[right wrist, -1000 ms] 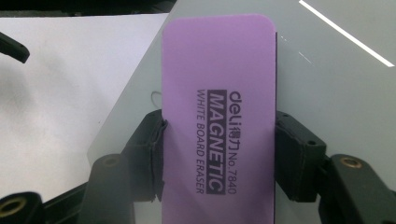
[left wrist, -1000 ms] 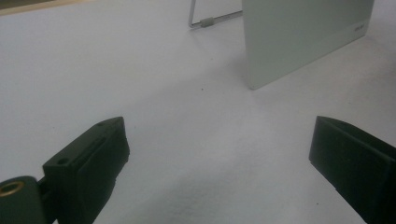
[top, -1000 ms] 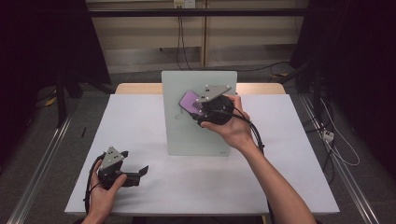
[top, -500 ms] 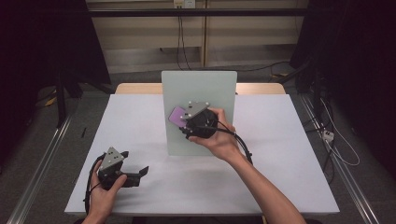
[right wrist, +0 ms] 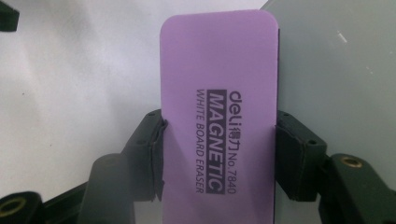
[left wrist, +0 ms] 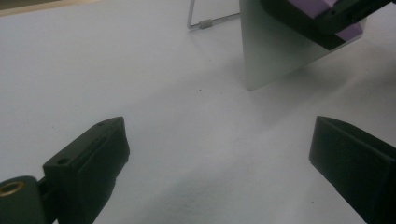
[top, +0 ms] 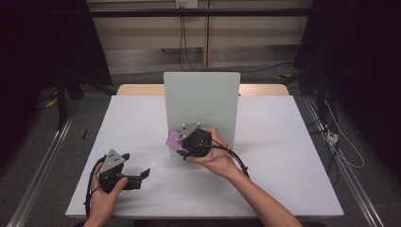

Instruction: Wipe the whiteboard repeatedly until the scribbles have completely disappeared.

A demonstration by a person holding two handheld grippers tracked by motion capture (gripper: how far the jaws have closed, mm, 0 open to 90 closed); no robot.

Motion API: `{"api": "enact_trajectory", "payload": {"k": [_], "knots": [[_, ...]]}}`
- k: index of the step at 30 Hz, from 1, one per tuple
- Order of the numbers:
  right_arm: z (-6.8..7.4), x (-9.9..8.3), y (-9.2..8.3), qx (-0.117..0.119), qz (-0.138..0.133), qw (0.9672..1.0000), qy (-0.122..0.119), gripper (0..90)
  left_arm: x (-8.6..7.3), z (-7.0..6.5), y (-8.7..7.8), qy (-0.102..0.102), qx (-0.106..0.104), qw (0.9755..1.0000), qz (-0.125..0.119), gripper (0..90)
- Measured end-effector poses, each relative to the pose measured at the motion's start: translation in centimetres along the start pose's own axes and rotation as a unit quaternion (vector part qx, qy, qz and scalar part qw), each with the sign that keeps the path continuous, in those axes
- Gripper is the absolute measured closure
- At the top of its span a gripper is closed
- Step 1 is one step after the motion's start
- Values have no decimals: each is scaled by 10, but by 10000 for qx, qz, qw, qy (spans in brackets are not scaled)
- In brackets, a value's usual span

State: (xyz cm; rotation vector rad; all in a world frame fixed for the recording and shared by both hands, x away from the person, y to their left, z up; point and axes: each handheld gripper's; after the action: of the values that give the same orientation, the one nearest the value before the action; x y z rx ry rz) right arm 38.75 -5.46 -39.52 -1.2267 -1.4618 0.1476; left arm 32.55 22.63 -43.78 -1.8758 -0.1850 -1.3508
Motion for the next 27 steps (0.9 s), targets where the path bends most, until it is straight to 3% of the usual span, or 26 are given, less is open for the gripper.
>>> {"api": "enact_trajectory", "payload": {"k": [5,8,19,24,27], "knots": [[0,-3,0,38,-19,10000,55,417,0,0,0,2,8,10000,-6,45],[-5,-2,-8,-134,-93,9999,41,417,0,1,-2,-1,15,10000,-9,45],[-56,20,-59,-772,-416,9952,428,417,0,0,0,-11,1,10000,1,45],[-71,34,-72,-966,-542,9926,490,416,0,1,0,9,38,10000,-15,43],[-79,40,-77,-1019,-674,9904,652,416,0,1,0,4,30,10000,3,43]]}}
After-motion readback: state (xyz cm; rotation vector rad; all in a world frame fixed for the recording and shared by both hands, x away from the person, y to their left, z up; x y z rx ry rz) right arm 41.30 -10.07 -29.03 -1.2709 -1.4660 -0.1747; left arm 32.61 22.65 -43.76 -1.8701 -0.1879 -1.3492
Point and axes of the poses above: each handheld gripper's, and its own axes: y roughly forward along the jaws, x roughly out of its top, z roughly to its left, and after that the axes turned 8 degrees about -x, right-handed
